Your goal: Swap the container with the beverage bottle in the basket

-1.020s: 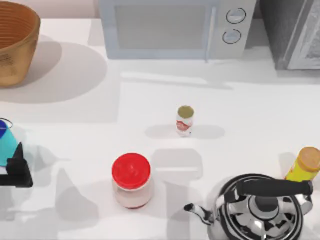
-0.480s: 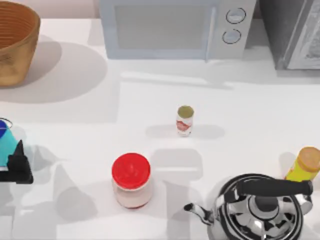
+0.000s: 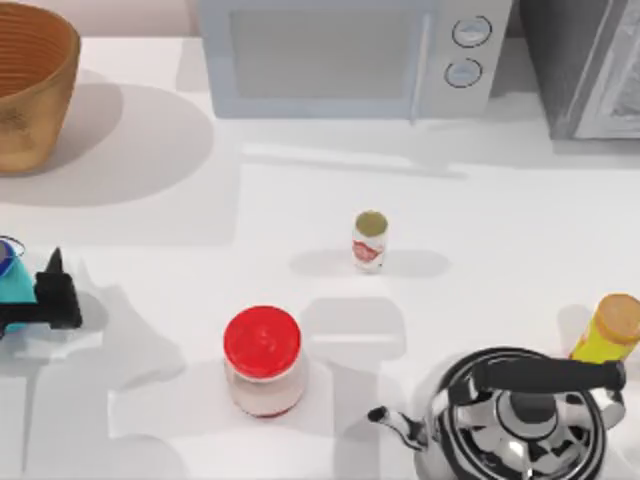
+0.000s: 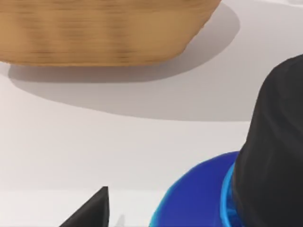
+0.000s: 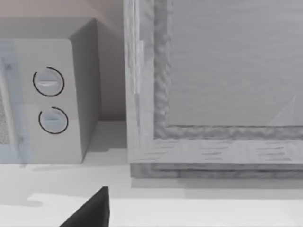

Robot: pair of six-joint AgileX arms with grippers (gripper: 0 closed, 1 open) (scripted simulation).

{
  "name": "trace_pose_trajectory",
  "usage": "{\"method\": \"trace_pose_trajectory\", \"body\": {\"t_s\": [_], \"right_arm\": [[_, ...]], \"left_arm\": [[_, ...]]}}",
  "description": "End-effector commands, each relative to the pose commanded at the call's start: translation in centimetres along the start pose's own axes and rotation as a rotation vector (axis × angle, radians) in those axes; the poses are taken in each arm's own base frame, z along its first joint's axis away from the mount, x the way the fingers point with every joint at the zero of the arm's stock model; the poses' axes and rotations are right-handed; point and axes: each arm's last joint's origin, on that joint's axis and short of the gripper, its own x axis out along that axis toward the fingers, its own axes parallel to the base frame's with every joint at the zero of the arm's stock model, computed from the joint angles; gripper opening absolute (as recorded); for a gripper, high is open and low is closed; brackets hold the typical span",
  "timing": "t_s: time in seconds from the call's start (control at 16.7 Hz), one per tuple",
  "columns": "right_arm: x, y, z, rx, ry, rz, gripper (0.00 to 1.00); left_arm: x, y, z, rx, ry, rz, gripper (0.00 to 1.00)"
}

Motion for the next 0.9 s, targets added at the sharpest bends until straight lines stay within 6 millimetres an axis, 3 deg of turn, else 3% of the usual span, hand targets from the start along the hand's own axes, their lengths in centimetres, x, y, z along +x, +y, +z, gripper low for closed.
{"method": "trace_pose_trajectory", "body": {"t_s": [0.18,0.9], "right_arm": [[0.00,0.00,0.00,0.000,0.000,0.000,1.00],[0.00,0.00,0.00,0.000,0.000,0.000,1.00]], "left_arm": [[0.00,0.00,0.00,0.000,0.000,0.000,1.00],[0.00,0.00,0.00,0.000,0.000,0.000,0.10]]}}
